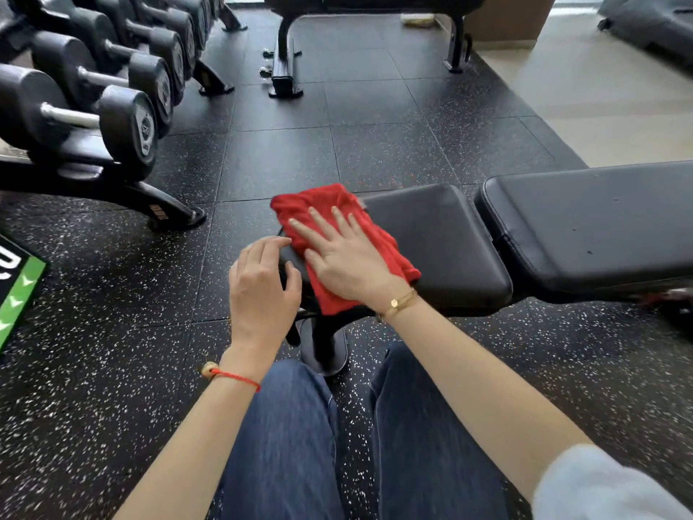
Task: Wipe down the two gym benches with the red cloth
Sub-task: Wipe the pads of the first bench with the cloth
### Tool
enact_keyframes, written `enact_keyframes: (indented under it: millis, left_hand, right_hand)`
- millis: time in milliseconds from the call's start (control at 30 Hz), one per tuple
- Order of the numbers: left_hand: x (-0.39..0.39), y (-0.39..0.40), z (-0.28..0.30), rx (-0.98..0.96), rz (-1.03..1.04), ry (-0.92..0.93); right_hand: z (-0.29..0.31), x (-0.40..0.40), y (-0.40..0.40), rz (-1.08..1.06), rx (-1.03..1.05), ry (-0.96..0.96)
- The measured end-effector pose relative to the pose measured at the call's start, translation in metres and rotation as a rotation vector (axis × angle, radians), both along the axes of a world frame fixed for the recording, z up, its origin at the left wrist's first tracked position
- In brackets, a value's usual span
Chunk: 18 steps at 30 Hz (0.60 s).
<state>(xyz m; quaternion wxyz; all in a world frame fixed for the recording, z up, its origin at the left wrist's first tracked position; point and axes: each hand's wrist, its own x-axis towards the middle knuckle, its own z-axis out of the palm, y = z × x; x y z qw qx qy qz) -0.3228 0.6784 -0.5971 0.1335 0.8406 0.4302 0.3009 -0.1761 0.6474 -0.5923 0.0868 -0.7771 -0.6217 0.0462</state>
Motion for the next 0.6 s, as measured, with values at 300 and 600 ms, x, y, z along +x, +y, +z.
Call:
enact_keyframes:
  millis: [300,600]
  left_hand:
    - [0.037,0.006,-0.006,-0.014,-0.091,-0.017]
    - [0.071,0.013,-0.014,-0.009,-0.095,0.046]
  right_hand:
    - [-0.001,0.072,-0.075,-0.23,0.041,0.013]
    - [-0.002,0.075,-0.087,-0.304,0.015,0.007]
